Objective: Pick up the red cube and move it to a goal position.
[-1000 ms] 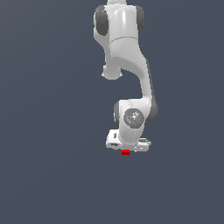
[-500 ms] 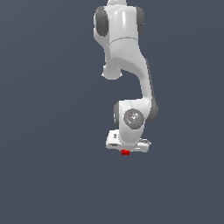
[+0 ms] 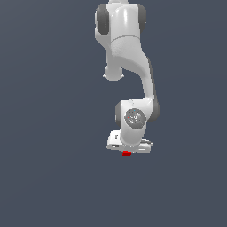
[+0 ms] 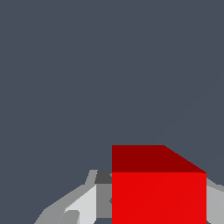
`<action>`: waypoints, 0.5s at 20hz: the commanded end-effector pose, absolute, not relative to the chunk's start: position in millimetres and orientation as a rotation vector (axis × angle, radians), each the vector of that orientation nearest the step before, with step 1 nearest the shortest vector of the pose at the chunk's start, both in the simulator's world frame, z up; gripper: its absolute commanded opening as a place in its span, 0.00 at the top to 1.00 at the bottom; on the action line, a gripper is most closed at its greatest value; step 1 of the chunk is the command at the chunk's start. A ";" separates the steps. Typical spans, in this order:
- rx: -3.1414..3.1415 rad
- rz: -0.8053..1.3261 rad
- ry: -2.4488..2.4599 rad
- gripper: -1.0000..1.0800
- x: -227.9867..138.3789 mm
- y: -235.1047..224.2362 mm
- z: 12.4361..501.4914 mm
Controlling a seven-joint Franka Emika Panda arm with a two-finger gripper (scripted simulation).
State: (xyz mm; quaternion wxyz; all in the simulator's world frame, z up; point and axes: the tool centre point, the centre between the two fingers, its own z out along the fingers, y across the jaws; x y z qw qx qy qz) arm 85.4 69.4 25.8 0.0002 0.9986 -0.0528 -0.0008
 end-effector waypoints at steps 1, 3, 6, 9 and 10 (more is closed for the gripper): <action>3.137 0.000 -0.166 1.00 83.7 68.3 33.1; 3.137 0.000 -0.166 1.00 81.0 67.1 40.7; 3.137 0.000 -0.166 1.00 75.7 64.7 55.3; 3.137 0.000 -0.166 1.00 69.0 61.5 74.4; 3.137 0.000 -0.166 1.00 66.4 60.3 81.8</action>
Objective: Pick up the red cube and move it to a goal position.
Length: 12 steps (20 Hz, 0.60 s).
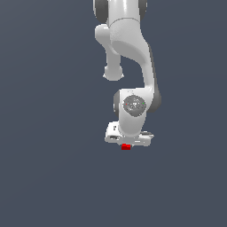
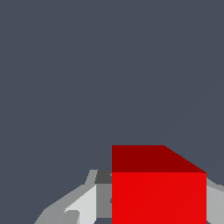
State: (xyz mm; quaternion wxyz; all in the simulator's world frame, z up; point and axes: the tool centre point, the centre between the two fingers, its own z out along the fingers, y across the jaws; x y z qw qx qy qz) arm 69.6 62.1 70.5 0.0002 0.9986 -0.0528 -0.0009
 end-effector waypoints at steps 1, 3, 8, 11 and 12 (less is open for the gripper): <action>3.137 0.000 -0.166 1.00 63.6 59.0 89.7; 3.137 0.000 -0.166 1.00 57.4 56.2 107.2; 3.137 0.000 -0.166 1.00 40.7 48.4 155.0; 3.138 0.000 -0.166 1.00 30.3 43.4 185.4; 3.138 0.000 -0.166 1.00 26.7 41.7 195.9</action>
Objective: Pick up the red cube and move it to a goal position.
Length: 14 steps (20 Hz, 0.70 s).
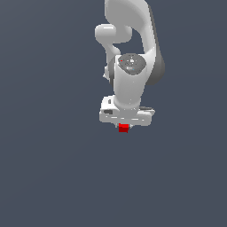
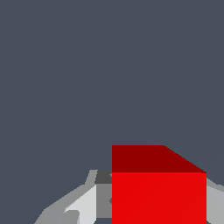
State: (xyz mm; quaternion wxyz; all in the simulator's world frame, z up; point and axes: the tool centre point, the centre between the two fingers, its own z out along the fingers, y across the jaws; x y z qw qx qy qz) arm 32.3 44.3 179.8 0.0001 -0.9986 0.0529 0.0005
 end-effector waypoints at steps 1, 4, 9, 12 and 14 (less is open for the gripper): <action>-3.137 0.000 0.166 1.00 23.1 39.9 206.6; -3.137 0.000 0.166 1.00 11.8 34.6 240.0; -3.137 0.000 0.166 1.00 -7.3 25.4 298.0; -3.137 0.000 0.166 1.00 -18.5 19.9 332.8; -3.137 0.000 0.166 1.00 -25.6 16.3 355.5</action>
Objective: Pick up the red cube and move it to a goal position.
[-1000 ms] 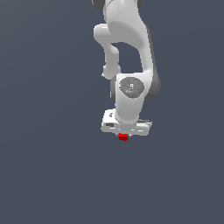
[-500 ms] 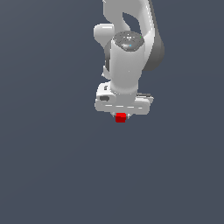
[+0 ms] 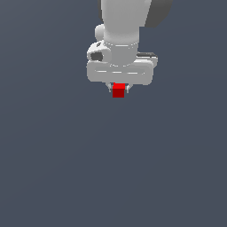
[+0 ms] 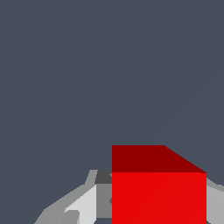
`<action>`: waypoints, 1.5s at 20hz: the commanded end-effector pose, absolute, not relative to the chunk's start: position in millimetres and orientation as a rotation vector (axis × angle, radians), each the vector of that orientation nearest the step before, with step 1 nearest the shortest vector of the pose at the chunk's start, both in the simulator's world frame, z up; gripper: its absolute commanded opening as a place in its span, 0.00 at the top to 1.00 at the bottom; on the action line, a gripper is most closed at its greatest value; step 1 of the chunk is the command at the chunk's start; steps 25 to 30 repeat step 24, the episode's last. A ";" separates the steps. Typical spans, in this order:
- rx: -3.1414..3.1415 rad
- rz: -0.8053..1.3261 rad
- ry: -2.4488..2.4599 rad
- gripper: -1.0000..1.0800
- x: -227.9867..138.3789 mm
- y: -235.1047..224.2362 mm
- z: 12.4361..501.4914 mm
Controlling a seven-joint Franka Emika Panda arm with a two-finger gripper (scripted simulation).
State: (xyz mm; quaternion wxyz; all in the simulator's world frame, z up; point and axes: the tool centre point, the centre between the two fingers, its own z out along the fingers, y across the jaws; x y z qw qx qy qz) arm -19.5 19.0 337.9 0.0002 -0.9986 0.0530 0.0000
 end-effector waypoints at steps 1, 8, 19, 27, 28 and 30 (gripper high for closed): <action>-3.137 0.000 0.166 1.00 -29.0 14.5 366.5; -3.137 0.000 0.166 1.00 -48.3 4.1 432.2; -3.137 0.000 0.166 1.00 -60.2 -4.0 481.6; -3.137 0.000 0.166 1.00 -59.6 -4.0 483.2; -3.137 0.000 0.166 1.00 -59.6 -4.0 483.2; -3.137 0.000 0.166 1.00 -59.6 -4.0 483.2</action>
